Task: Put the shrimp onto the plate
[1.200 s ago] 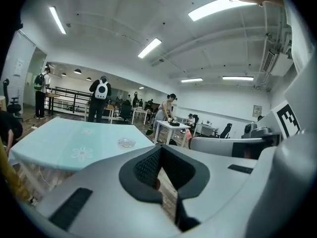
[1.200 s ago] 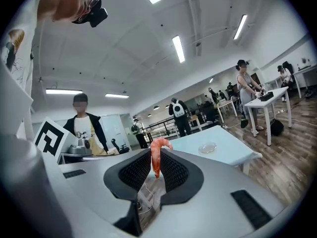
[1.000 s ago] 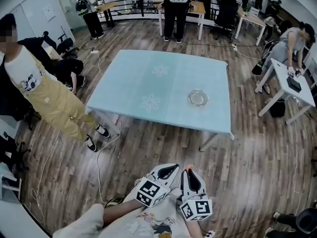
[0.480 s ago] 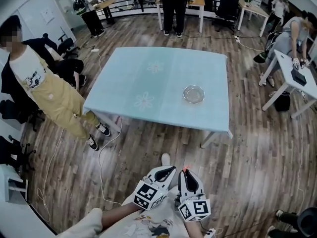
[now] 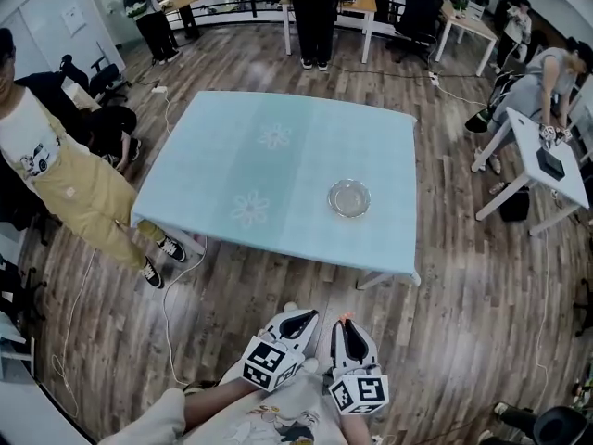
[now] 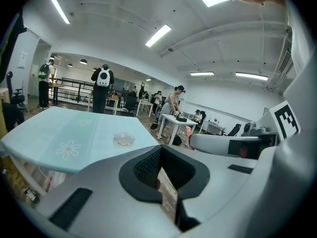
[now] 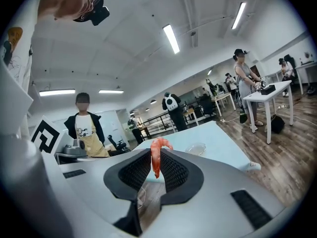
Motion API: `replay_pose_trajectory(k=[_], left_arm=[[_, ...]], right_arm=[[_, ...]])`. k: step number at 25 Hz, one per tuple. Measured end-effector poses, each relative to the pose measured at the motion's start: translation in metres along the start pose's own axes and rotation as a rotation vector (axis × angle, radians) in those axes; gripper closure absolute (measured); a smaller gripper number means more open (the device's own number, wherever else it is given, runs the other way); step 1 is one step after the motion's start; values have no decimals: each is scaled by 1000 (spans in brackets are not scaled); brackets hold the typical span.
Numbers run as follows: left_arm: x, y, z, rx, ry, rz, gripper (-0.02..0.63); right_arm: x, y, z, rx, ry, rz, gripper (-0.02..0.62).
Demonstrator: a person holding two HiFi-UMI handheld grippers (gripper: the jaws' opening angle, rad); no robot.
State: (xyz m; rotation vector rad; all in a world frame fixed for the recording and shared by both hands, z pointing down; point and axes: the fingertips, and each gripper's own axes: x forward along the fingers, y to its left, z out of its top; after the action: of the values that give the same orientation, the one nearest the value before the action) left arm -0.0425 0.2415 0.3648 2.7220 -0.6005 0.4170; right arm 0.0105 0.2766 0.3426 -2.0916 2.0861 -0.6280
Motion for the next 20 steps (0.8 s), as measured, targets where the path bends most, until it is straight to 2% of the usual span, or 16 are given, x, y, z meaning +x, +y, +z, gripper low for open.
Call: replay_pose_trajectory(k=[3,11,16,20], left_arm=[[16,20,18,-14,-17,-1,598],[50,87,63,-16,-79,-10,598],[58,128,69,-20,-89,-3,598],[59,147,70,-60,-88,10,598]], right_arm=[[29,-10,15,-9,0,-26,518],[110,-10,50,-95,-8,-26,518],[146,-3,57,-121,-12,-33,518],[163,2,55,-107,20,-55,518]])
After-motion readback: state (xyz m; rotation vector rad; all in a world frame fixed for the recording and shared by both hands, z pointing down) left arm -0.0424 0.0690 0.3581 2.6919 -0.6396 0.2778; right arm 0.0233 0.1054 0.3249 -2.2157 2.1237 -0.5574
